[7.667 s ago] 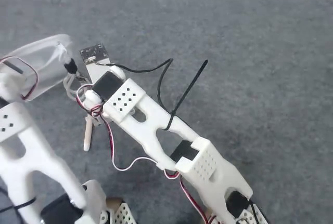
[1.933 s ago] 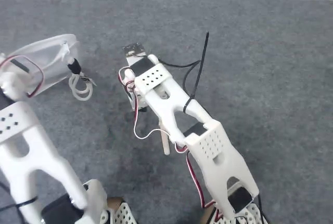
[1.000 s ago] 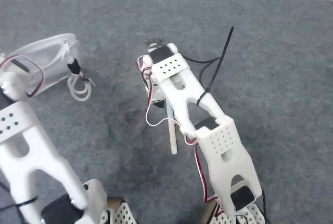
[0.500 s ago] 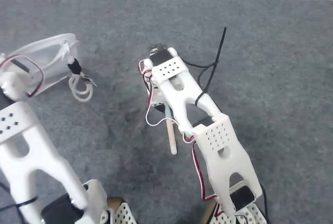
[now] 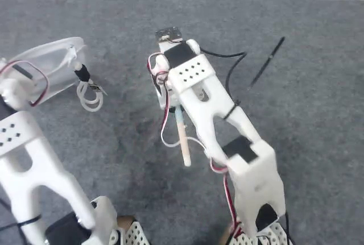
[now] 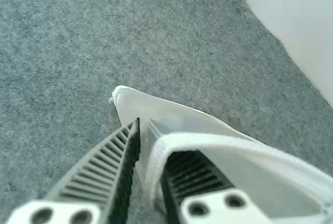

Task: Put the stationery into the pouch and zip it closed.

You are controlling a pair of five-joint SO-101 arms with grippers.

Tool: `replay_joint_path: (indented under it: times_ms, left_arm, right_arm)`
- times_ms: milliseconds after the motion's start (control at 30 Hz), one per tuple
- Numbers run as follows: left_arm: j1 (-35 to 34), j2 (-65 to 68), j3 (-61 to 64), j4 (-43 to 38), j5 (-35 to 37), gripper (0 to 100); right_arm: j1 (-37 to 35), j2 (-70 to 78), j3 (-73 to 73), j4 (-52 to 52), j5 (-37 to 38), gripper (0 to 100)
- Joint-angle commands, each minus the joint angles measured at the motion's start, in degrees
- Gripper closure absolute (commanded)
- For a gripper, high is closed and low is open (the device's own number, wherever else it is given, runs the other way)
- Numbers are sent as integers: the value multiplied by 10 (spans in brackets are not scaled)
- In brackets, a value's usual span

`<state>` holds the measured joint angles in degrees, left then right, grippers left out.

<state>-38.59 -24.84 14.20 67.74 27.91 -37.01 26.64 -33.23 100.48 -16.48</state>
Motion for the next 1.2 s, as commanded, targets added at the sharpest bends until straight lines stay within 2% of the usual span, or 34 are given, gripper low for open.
replay_joint_path:
  times_ms: [0, 200, 433, 600, 733, 867, 1067, 1167]
  left_arm:
    - [27, -42, -18, -11, -20, 987]
    - [85, -42, -44, 33, -39, 987]
    - [200, -42, -122, 132, -88, 987]
    - [270, -42, -136, 178, -125, 987]
    - [304, -40, -135, 188, -130, 987]
    - [306, -37, -131, 188, -130, 987]
    - [305, -37, -117, 185, -130, 987]
    - [305, -37, -117, 185, -130, 987]
  right_arm:
    - [-3, -129, 35, 23, 10, 993]
    - [8, -262, 98, 22, 10, 993]
    - [18, -425, 168, 12, 10, 993]
    - [15, -544, 258, -58, 6, 993]
    - [15, -647, 341, -153, 5, 993]
    - [14, -753, 439, -278, 5, 993]
    - [13, -895, 621, -530, 5, 993]
    - [-14, -946, 715, -669, 7, 993]
